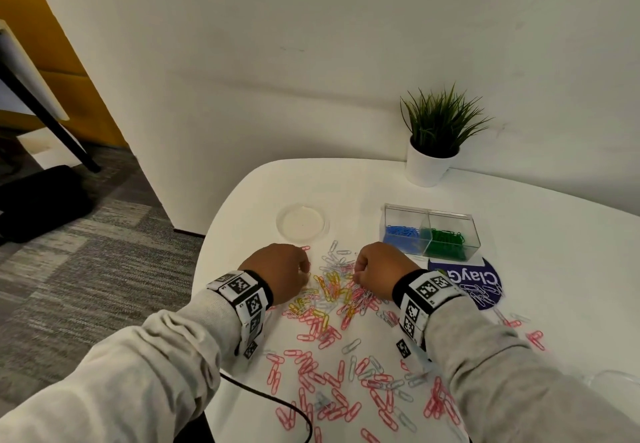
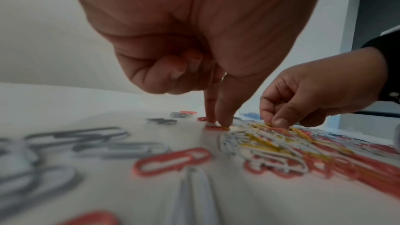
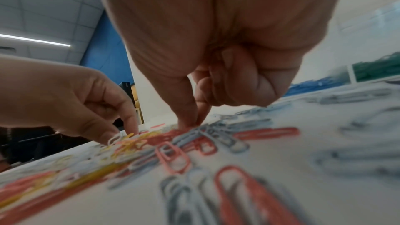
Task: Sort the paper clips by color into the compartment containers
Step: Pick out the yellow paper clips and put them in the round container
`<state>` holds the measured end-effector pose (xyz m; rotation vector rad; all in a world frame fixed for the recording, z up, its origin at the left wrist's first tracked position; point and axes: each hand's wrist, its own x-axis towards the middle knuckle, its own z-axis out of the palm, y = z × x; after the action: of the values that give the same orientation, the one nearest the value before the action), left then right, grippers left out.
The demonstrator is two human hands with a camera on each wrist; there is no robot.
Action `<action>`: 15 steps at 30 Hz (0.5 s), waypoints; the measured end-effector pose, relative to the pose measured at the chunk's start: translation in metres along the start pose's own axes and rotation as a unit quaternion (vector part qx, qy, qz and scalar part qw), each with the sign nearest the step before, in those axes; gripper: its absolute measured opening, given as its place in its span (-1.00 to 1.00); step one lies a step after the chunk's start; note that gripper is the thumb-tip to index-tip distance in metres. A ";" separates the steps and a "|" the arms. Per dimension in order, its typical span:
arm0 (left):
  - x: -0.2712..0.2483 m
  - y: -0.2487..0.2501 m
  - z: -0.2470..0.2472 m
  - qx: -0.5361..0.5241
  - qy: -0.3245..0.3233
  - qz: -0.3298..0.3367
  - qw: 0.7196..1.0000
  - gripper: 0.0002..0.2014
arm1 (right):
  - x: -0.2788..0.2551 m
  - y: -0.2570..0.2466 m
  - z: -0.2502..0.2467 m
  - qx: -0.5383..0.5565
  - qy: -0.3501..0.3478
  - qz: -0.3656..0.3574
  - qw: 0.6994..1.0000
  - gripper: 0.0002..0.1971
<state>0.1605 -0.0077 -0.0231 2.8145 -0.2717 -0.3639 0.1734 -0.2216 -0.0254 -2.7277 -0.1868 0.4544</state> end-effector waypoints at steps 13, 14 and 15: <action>-0.005 -0.022 -0.019 -0.263 0.008 -0.081 0.961 -0.91 | -0.061 0.012 -0.042 0.187 0.079 -0.021 0.979 -0.90; -0.007 -0.022 -0.023 -0.326 -0.007 -0.099 0.940 -0.93 | -0.076 0.016 -0.049 0.187 0.094 -0.026 0.978 -0.90; -0.009 -0.021 -0.026 -0.373 -0.024 -0.111 0.921 -0.94 | -0.091 0.021 -0.057 0.179 0.104 -0.027 0.978 -0.90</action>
<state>0.1619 0.0206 -0.0031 2.0794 0.1602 -0.4660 0.1085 -0.2769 0.0429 -2.3869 -0.1101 0.1653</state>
